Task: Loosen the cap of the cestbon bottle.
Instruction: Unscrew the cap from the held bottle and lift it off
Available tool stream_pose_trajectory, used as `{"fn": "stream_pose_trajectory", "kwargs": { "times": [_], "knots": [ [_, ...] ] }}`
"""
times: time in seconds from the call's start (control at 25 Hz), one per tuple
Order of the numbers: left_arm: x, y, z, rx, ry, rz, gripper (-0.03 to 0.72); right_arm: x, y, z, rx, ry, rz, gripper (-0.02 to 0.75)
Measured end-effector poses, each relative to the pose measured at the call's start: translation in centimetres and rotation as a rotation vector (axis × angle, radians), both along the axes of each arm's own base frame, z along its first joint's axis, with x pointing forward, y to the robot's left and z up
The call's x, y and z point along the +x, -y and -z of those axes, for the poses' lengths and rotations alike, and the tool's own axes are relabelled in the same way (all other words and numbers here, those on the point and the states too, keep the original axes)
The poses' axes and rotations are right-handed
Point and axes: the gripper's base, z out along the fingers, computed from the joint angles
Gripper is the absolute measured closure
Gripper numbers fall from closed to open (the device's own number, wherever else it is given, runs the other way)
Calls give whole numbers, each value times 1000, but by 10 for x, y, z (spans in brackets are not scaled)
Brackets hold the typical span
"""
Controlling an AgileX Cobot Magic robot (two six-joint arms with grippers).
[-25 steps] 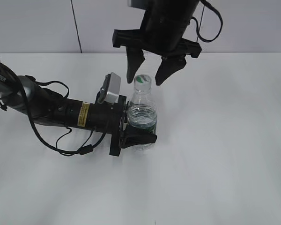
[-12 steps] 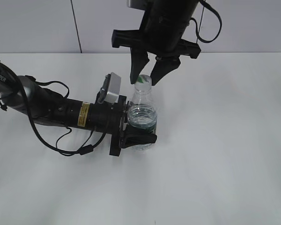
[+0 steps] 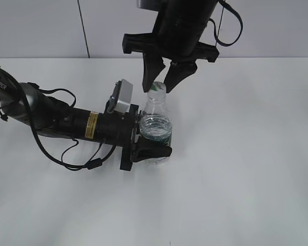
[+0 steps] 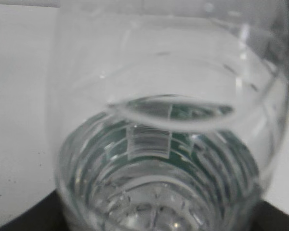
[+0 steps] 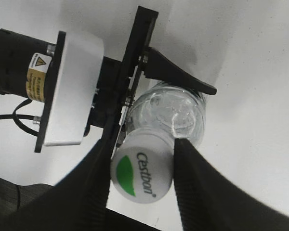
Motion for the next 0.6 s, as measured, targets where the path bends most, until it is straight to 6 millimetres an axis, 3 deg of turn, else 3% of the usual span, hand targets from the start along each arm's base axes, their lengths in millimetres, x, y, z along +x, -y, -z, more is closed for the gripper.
{"fn": "stream_pose_trajectory", "kwargs": {
  "times": [0.6],
  "knots": [
    [0, 0, 0, 3, 2, 6, 281, 0, -1, 0, -19, 137, -394, 435]
  ]
}}
